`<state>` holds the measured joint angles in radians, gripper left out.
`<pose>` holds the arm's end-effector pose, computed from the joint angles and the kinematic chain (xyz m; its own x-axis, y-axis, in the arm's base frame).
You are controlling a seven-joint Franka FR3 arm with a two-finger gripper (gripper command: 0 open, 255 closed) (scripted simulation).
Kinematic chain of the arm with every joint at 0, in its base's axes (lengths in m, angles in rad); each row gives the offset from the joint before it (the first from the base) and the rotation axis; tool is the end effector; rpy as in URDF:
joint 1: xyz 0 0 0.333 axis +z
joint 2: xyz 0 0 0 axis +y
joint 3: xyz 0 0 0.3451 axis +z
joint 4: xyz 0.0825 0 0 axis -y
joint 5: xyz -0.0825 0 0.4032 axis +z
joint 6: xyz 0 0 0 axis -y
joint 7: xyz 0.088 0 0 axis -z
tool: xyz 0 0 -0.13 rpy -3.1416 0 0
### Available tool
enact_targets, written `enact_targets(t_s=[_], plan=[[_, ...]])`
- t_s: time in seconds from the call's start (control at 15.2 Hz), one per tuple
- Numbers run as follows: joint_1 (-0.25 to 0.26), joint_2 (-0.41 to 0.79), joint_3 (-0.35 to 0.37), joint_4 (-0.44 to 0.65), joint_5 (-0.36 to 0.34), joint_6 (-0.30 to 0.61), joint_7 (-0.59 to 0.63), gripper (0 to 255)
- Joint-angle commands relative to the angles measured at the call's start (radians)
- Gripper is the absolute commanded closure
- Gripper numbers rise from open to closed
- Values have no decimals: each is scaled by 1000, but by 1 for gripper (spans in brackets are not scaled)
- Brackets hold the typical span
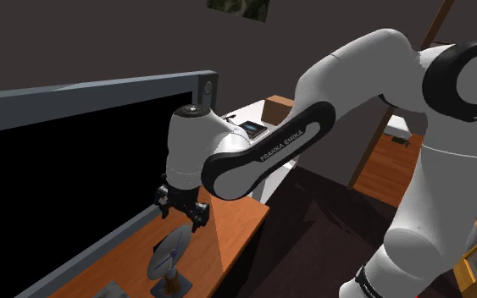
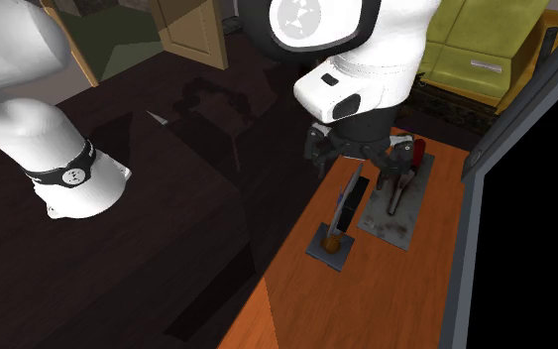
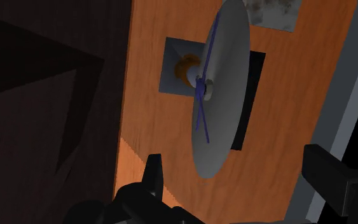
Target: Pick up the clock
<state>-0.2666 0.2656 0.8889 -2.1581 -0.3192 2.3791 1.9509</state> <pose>0.4839 0.3284 0.3165 0.4286 -0.9035 0.0016 -0.9008 -0.4275 -0.0764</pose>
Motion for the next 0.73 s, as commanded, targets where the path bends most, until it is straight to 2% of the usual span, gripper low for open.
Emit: enact_targets(t_s=[0.0,0.53,0.59,0.66], plan=[[40,51,-38,27,-57,9,71,0],[87,121,-96,17,-141,70,128,0],[88,122,-97,16,-142,70,128,255],[88,123,-98,17,-143,70,129,255]])
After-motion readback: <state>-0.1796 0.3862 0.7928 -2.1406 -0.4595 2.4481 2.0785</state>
